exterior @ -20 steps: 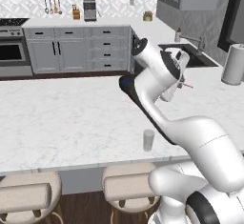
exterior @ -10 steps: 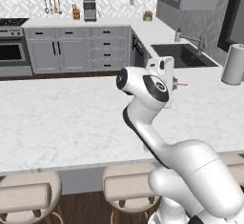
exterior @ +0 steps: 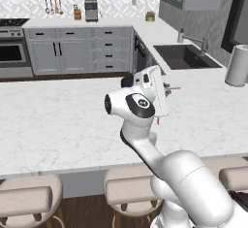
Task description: Take a straw from the drawer in front and place it inside the glass cup on the dining counter.
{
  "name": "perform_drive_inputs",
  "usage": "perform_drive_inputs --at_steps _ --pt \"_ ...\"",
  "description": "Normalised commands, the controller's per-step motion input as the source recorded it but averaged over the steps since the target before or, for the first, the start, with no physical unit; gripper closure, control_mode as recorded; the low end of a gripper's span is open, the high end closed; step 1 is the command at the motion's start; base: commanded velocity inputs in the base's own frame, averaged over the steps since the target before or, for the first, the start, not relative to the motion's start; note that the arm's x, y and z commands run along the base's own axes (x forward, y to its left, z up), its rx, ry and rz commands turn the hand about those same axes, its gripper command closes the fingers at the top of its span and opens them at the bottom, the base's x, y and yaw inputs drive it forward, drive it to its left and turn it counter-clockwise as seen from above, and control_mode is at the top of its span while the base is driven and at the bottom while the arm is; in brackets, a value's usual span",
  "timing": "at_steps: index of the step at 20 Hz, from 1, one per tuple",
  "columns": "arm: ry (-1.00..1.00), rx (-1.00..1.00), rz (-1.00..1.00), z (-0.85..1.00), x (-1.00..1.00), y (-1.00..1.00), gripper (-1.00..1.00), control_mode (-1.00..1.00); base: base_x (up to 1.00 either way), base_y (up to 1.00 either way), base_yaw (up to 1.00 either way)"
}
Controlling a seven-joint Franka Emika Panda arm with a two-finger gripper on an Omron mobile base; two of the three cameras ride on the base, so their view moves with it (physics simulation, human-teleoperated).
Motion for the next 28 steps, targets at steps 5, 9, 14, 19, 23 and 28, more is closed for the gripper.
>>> perform_drive_inputs --at_steps 5,9,14,19,23,28 --pt "0.06 -0.09 -0.16 -0.35 0.30 0.31 1.00 -1.00 0.00 0.00 0.00" --pt "0.01 -0.04 -0.17 -0.31 0.31 0.07 1.00 -1.00 0.00 0.00 0.00" --pt "0.00 -0.04 -0.16 -0.30 0.31 0.01 1.00 -1.00 0.00 0.00 0.00" --pt "0.00 -0.06 -0.15 -0.26 0.21 0.00 1.00 -1.00 0.00 0.00 0.00" --pt "0.00 -0.05 -0.13 -0.22 0.23 0.00 1.00 -1.00 0.00 0.00 0.00" --pt "0.00 -0.05 -0.11 -0.24 0.11 0.03 1.00 -1.00 0.00 0.00 0.00"
